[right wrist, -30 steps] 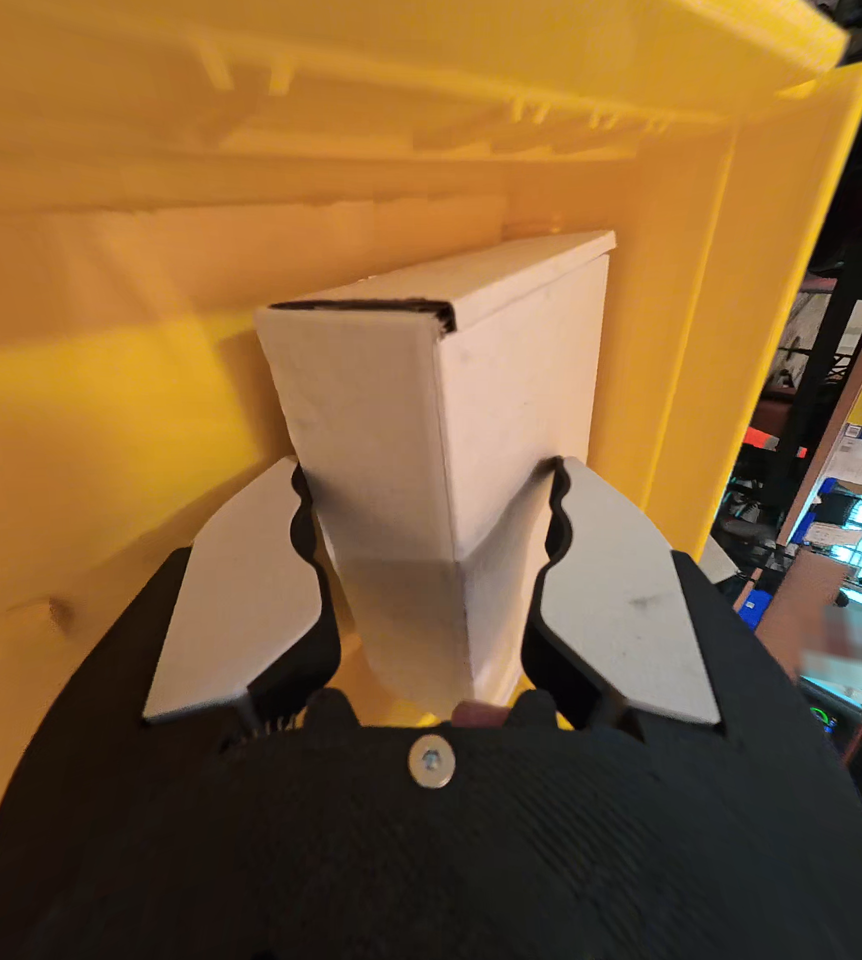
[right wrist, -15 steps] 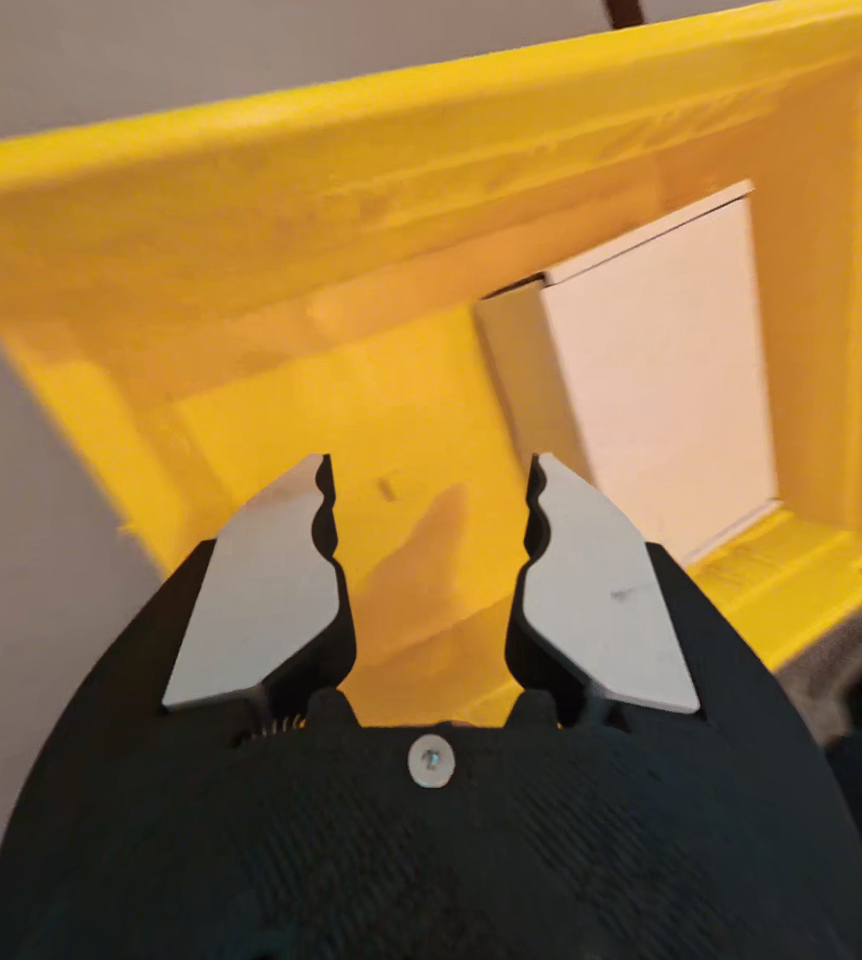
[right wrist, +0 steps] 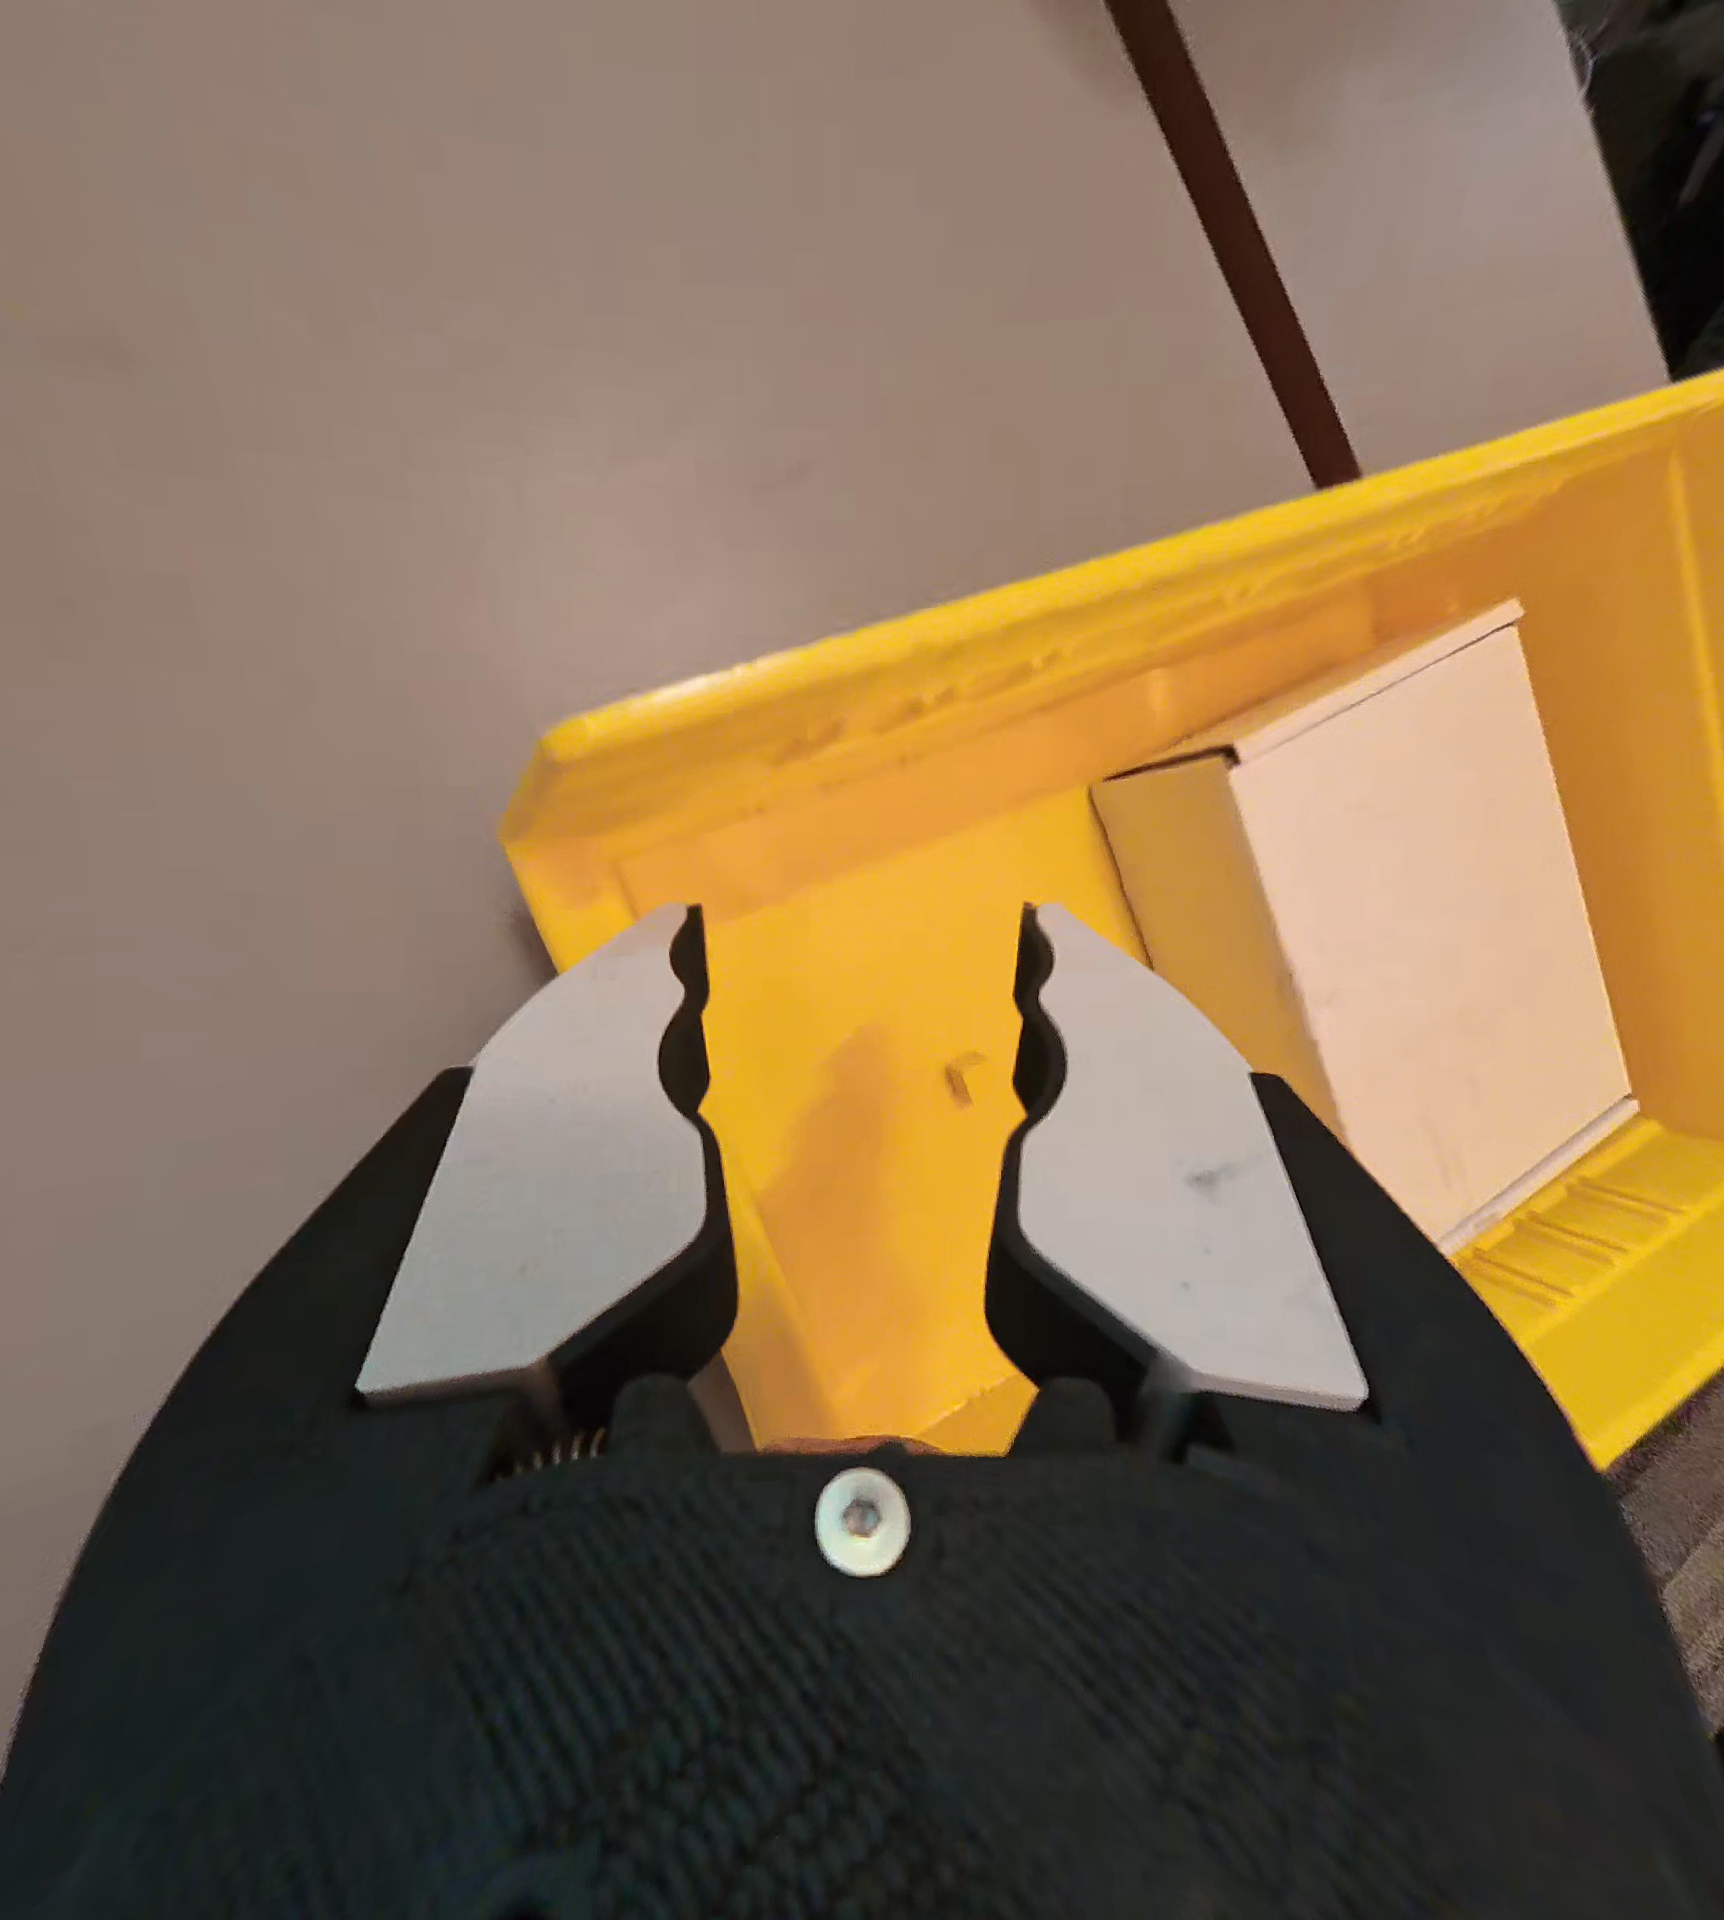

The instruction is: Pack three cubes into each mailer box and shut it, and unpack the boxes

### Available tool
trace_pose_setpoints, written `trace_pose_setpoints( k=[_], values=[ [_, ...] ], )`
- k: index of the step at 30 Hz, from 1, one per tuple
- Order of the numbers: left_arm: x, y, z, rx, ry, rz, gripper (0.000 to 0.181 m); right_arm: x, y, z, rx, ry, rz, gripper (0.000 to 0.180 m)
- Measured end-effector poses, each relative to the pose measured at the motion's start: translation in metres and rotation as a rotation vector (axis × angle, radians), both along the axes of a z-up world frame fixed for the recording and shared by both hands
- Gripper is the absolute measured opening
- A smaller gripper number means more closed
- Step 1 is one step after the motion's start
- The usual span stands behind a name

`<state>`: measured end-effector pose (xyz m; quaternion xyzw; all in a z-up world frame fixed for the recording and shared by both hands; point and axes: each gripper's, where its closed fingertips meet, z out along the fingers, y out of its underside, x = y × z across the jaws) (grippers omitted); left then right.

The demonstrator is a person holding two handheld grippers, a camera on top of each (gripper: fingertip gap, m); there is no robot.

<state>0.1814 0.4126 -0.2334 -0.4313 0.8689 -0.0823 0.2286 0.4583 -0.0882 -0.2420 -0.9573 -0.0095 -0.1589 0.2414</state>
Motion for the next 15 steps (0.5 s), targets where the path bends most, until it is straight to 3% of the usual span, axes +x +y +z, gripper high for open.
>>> trace_pose_setpoints(
  k=[5,7,9,13,15],
  values=[
    [0.017,0.007,-0.026,-0.018,0.269,-0.135,0.091,-0.022,0.019,0.026,0.135,0.017,0.003,0.058],
    [0.022,0.01,-0.03,-0.043,0.332,-0.128,0.102,-0.043,0.027,0.034,0.204,0.048,0.025,0.065],
    [0.019,0.009,-0.033,-0.092,0.402,-0.12,0.099,-0.062,0.029,0.042,0.264,0.029,0.06,0.065],
    [0.021,0.001,-0.023,-0.223,0.428,-0.11,0.095,-0.09,0.029,0.054,0.395,0.025,0.056,0.068],
    [0.02,0.004,-0.027,-0.205,0.426,-0.102,0.101,-0.099,0.03,0.056,0.465,0.022,0.029,0.068]
  ],
)
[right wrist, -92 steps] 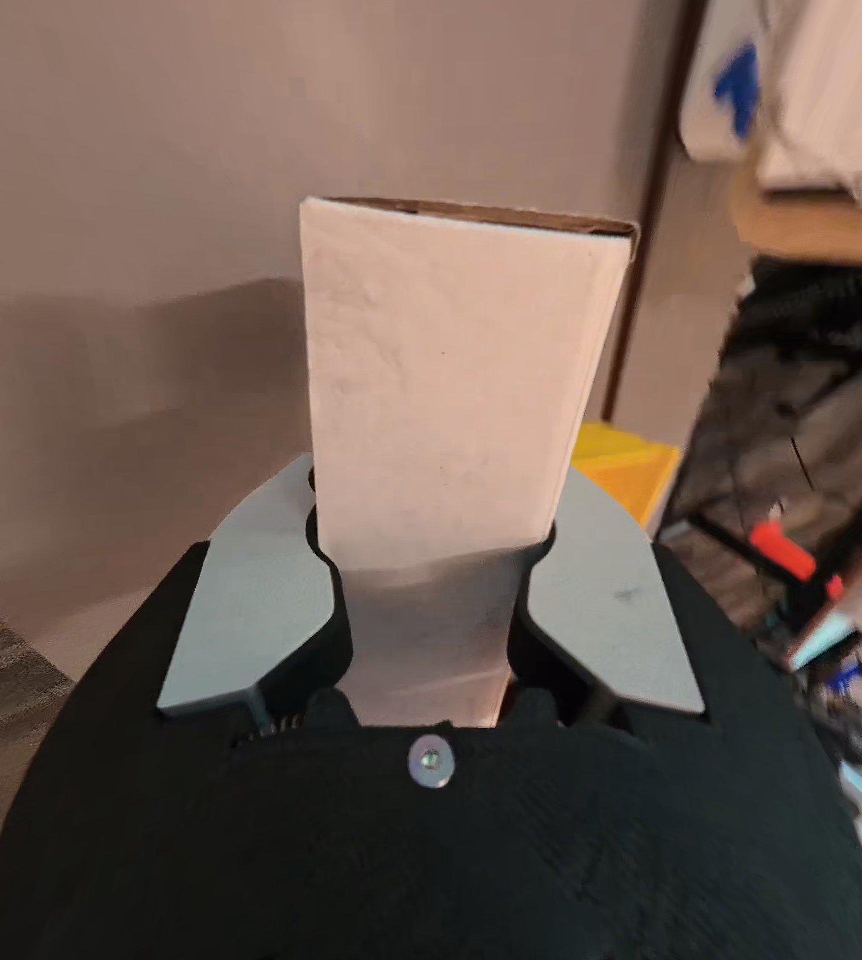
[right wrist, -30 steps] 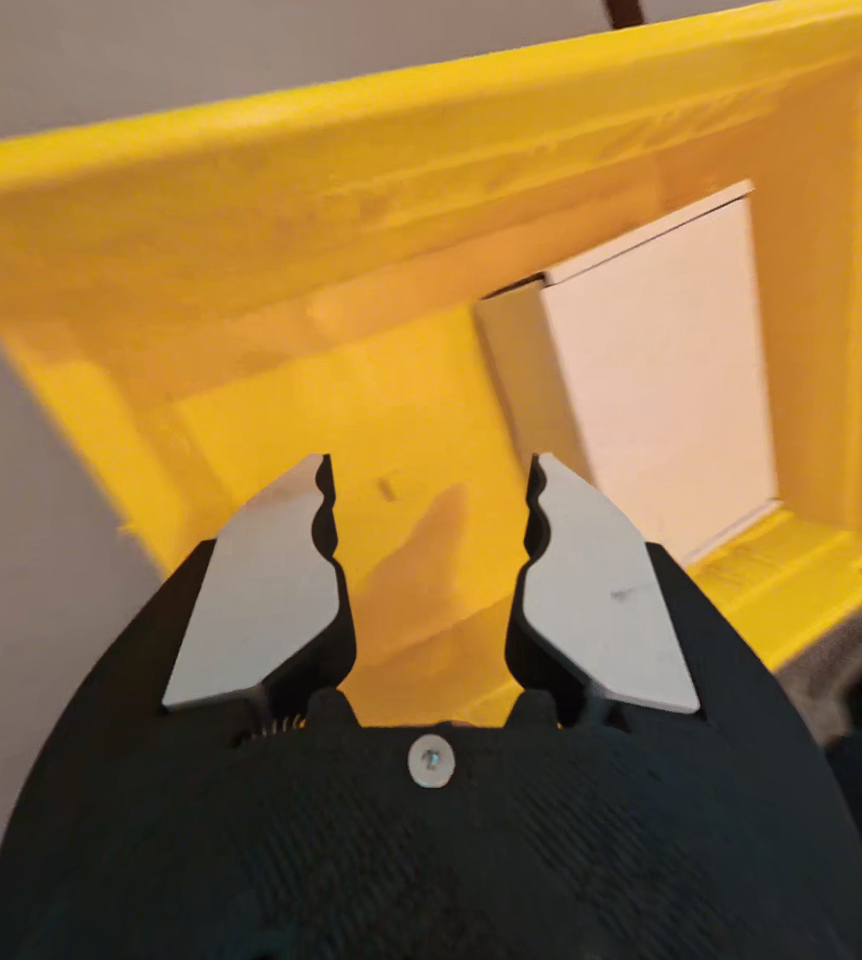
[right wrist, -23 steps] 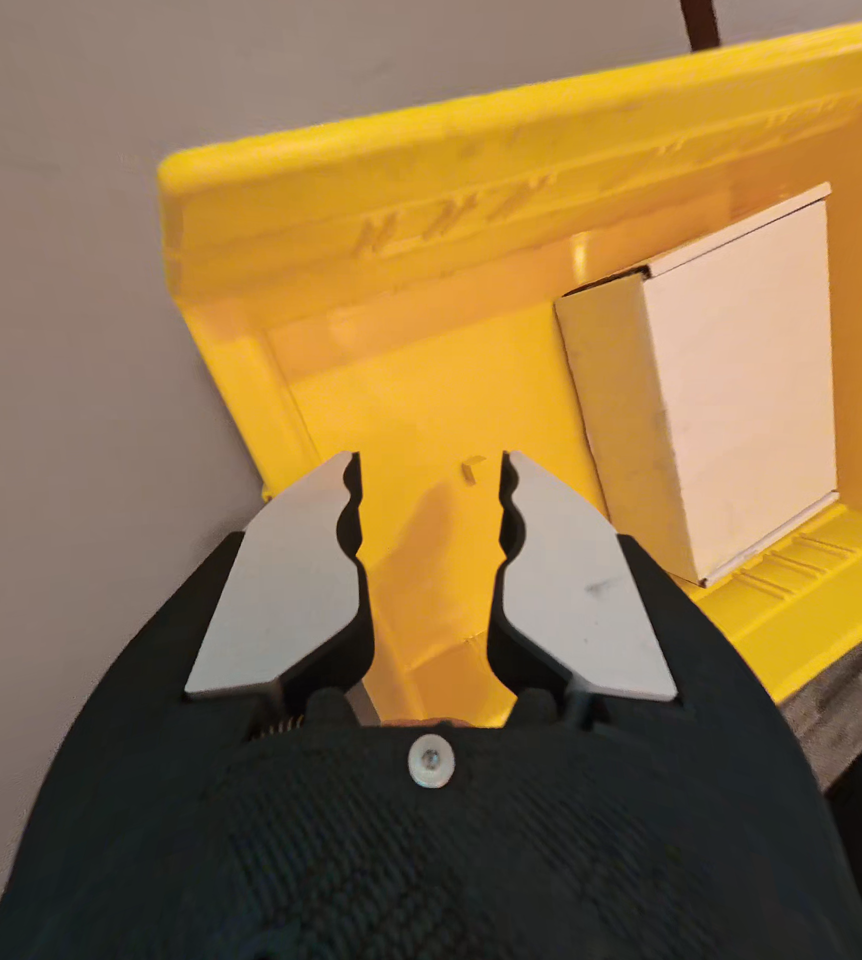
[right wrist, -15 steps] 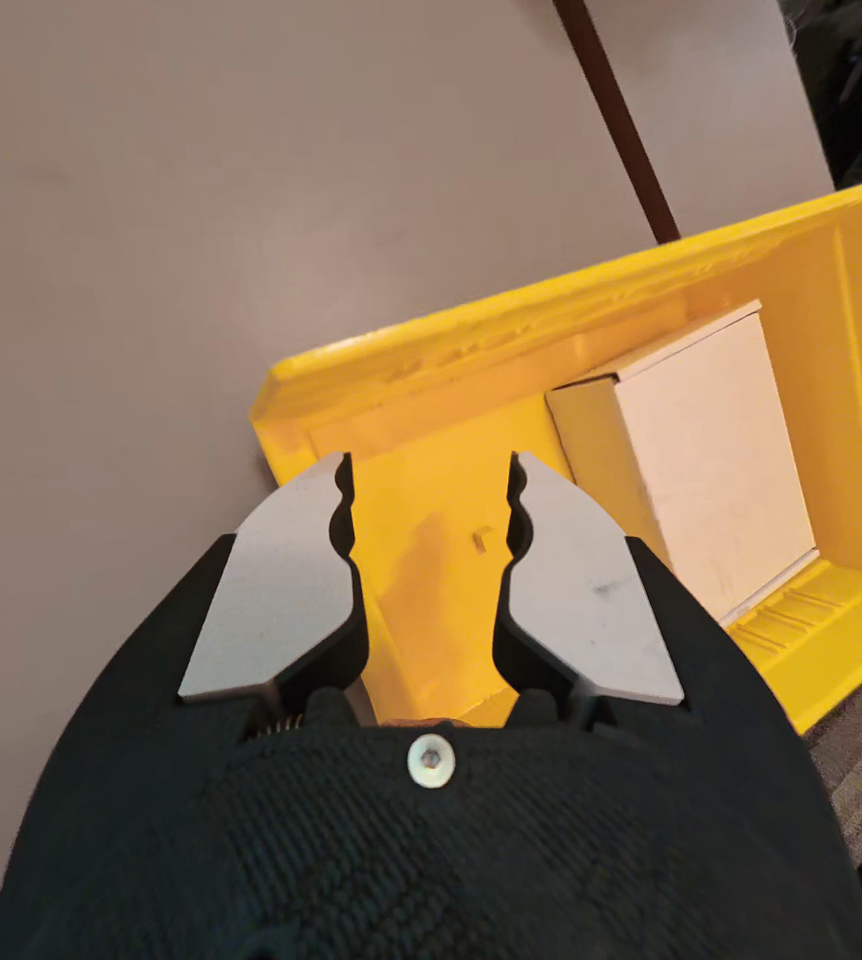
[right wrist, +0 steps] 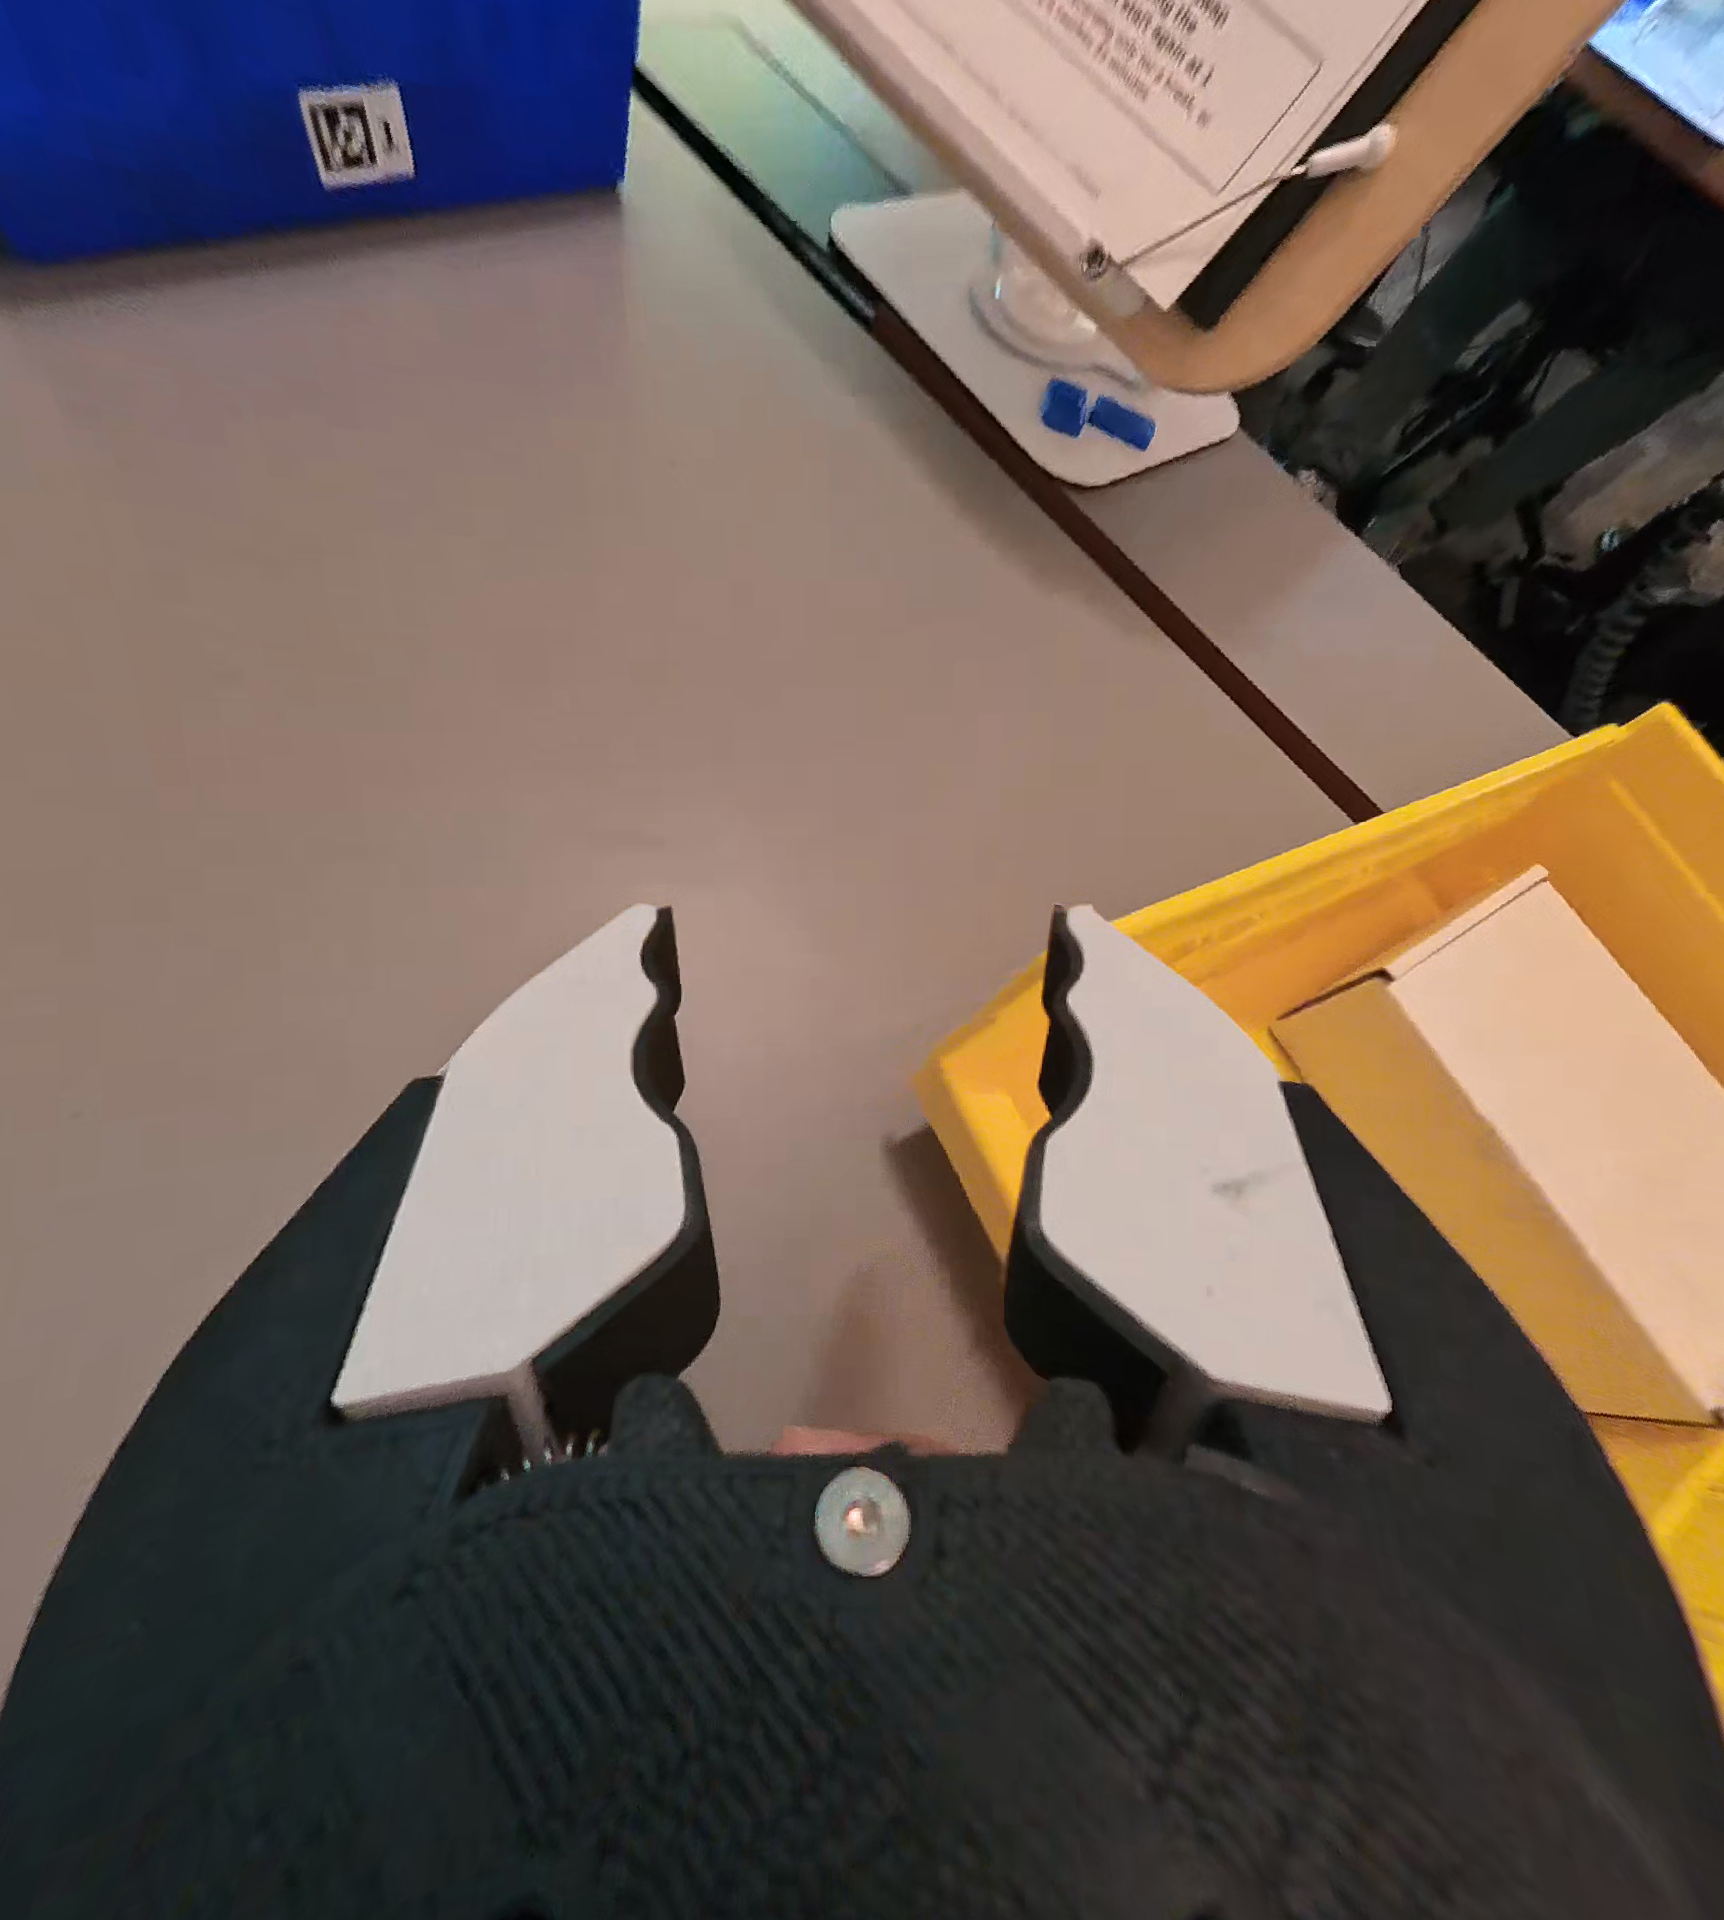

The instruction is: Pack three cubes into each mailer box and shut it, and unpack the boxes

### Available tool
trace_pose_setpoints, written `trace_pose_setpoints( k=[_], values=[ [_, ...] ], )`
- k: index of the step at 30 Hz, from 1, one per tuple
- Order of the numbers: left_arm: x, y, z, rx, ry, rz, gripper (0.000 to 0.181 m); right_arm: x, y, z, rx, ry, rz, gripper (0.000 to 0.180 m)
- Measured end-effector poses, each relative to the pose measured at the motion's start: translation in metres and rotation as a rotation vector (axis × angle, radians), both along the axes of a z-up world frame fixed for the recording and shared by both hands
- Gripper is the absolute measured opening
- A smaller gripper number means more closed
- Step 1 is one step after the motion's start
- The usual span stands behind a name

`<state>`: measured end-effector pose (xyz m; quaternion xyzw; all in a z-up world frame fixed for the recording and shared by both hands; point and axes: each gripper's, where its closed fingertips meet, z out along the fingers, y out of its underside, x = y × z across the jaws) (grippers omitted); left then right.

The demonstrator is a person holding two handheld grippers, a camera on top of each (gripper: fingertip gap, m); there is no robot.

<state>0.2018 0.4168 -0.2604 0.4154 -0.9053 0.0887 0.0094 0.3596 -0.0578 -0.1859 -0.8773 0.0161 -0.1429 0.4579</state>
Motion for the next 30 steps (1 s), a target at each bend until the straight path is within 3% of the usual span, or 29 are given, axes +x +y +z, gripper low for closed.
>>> trace_pose_setpoints(
  k=[4,7,9,11,13,18,30],
  values=[
    [0.0,0.004,-0.007,0.1,-0.085,-0.102,0.106,-0.033,0.012,-0.012,0.056,0.03,0.004,0.068],
    [0.013,0.011,-0.001,0.155,-0.208,-0.103,0.125,-0.067,0.026,-0.029,0.046,0.034,0.057,0.07],
    [0.002,0.001,0.0,0.075,-0.156,-0.097,0.098,-0.087,0.032,-0.044,0.018,0.028,0.091,0.07],
    [-0.006,-0.002,-0.006,0.072,-0.108,-0.124,0.105,-0.099,0.036,-0.058,-0.021,0.027,0.1,0.071],
    [-0.004,0.017,-0.019,0.227,-0.114,-0.153,0.115,-0.105,0.04,-0.066,-0.039,0.028,0.09,0.072],
    [-0.009,0.029,-0.053,0.315,-0.04,-0.146,0.145,-0.113,0.045,-0.064,-0.035,0.007,0.078,0.072],
    [-0.009,0.032,-0.052,0.391,-0.021,-0.122,0.145,-0.097,0.042,-0.058,-0.059,-0.096,-0.059,0.072]
  ],
)
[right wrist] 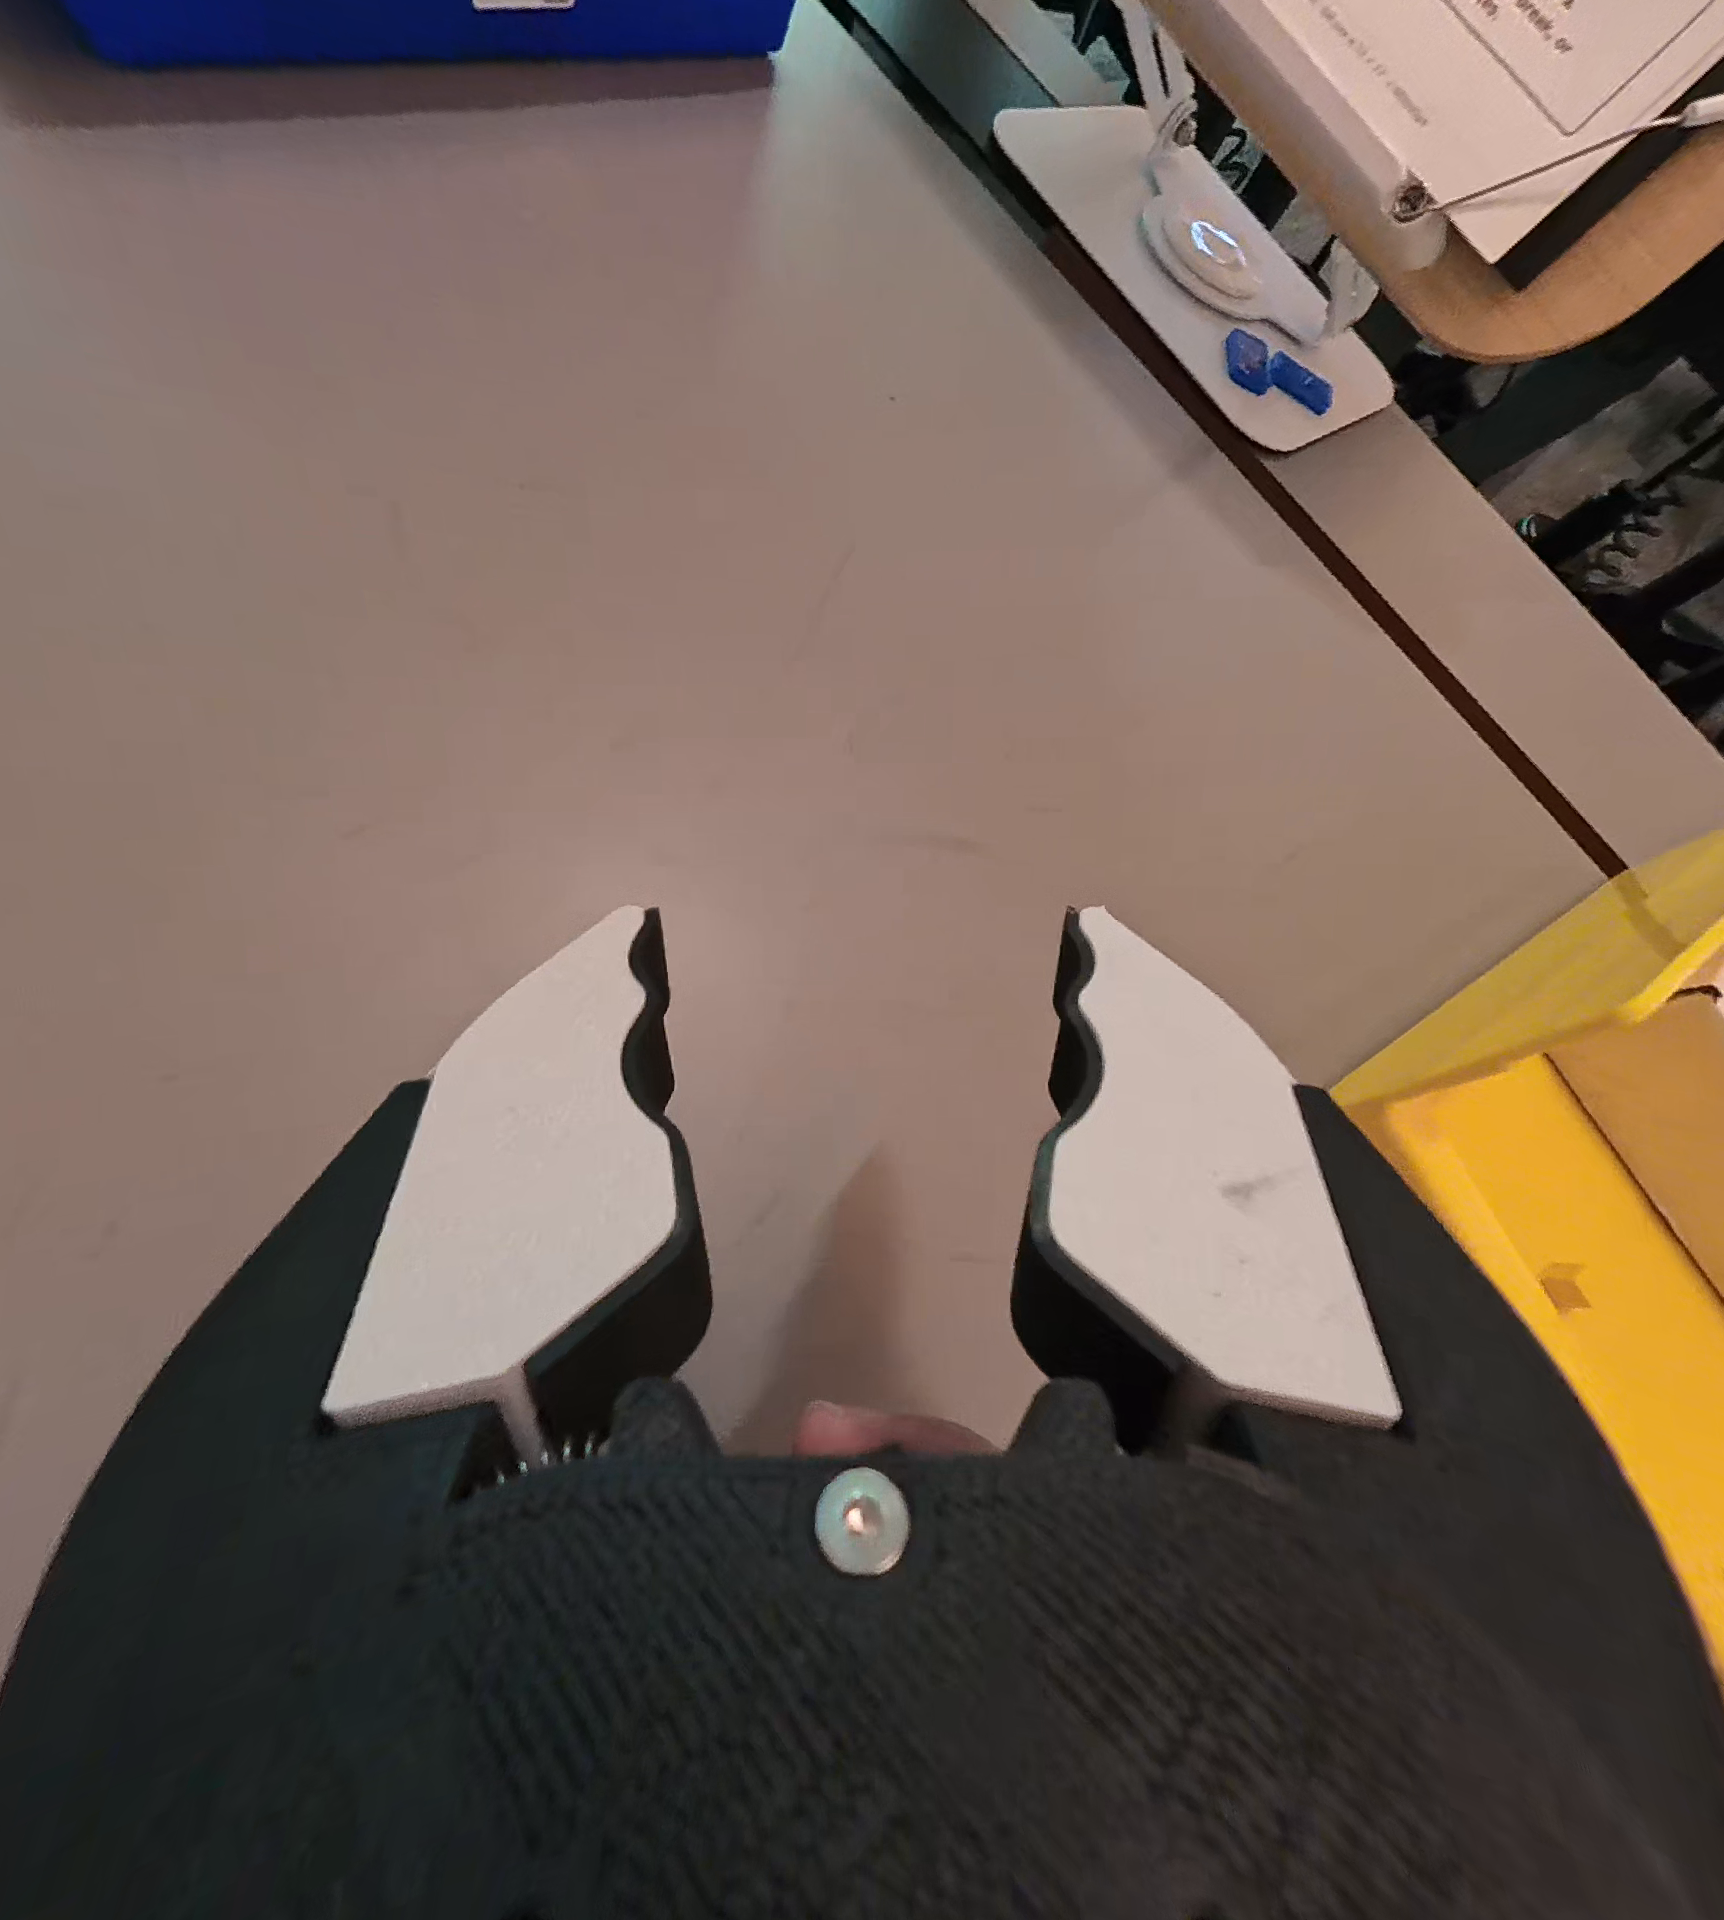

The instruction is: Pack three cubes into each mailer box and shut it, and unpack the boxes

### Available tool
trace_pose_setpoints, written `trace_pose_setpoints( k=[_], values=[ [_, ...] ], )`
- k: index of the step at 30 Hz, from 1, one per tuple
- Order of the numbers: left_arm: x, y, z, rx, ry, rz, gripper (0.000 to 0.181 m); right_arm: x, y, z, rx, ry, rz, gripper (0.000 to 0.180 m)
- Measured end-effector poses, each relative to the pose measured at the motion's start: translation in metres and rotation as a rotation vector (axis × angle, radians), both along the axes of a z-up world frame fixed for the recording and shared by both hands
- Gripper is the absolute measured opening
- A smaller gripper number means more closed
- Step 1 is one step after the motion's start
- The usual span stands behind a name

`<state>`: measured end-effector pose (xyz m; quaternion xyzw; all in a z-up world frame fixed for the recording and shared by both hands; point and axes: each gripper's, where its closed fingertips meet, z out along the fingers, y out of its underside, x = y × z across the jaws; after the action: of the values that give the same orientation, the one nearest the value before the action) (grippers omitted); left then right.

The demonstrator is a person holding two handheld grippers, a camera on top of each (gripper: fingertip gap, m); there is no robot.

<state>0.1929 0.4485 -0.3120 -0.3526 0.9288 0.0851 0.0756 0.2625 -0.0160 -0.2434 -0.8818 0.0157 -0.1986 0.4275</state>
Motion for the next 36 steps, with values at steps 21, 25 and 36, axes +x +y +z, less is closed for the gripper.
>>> trace_pose_setpoints(
  k=[21,25,36],
  values=[
    [-0.013,-0.197,0.165,-0.002,-0.153,0.019,0.145,-0.019,0.02,0.036,0.226,-0.033,0.142,0.069],
    [-0.023,-0.288,0.103,-0.016,-0.065,-0.027,0.145,-0.017,0.01,0.045,0.305,0.028,0.149,0.068],
    [-0.014,-0.435,0.014,-0.091,-0.101,-0.026,0.14,-0.026,-0.027,0.027,0.317,0.519,0.131,0.043]
  ],
)
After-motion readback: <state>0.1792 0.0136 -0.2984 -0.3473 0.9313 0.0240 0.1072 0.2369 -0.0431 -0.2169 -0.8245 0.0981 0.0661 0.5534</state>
